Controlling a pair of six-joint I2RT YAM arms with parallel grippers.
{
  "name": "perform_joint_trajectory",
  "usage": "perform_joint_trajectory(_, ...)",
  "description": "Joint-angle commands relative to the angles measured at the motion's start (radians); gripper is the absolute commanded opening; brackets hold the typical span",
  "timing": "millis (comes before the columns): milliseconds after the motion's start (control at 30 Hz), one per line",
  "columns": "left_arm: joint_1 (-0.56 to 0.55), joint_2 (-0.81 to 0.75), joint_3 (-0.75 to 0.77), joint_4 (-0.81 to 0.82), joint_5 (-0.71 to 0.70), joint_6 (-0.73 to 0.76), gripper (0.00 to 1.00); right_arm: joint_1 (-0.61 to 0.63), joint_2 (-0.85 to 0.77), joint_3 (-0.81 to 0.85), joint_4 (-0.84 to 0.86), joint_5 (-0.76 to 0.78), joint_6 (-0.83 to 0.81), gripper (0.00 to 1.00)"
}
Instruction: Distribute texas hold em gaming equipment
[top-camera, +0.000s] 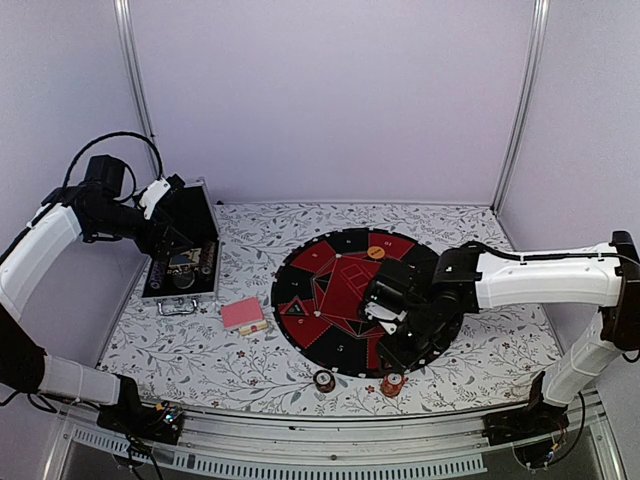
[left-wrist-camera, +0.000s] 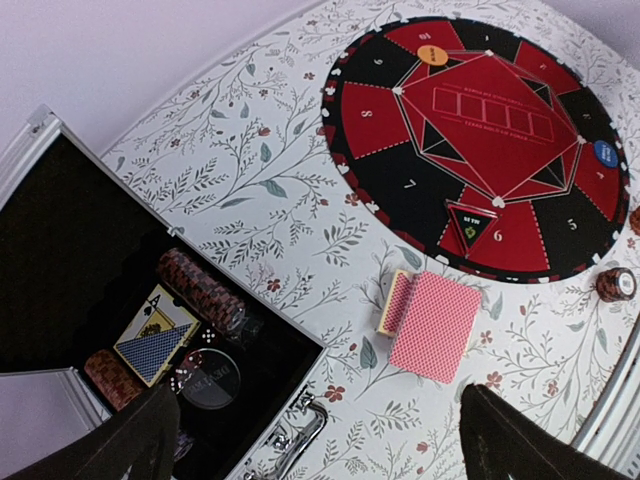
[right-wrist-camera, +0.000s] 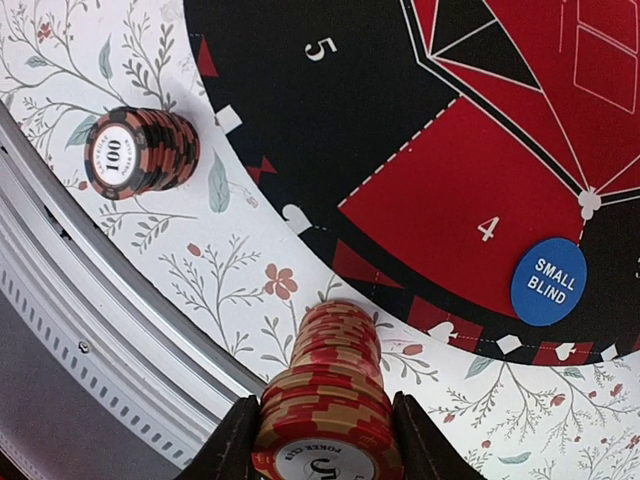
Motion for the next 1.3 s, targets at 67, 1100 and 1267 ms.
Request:
perform_joint_trajectory(67, -0.010, -0.009, 0.023, -0.021, 0.004, 0.009, 1.00, -0.101, -0.005, 0.034, 0.013, 0.026, -0.027, 0.26)
perform_joint_trajectory(1100, -0.010, -0.007, 0.024, -0.027, -0.001, 0.029, 1.00, -0.497, 0.130, -0.212, 0.301, 0.124, -0.059, 0.20)
perform_joint_trajectory(1267, -0.010, -0.010, 0.019, -0.026, -0.001, 0.032, 1.00, -0.497, 0.124, -0.232, 0.303, 0.126, -0.054, 0.36)
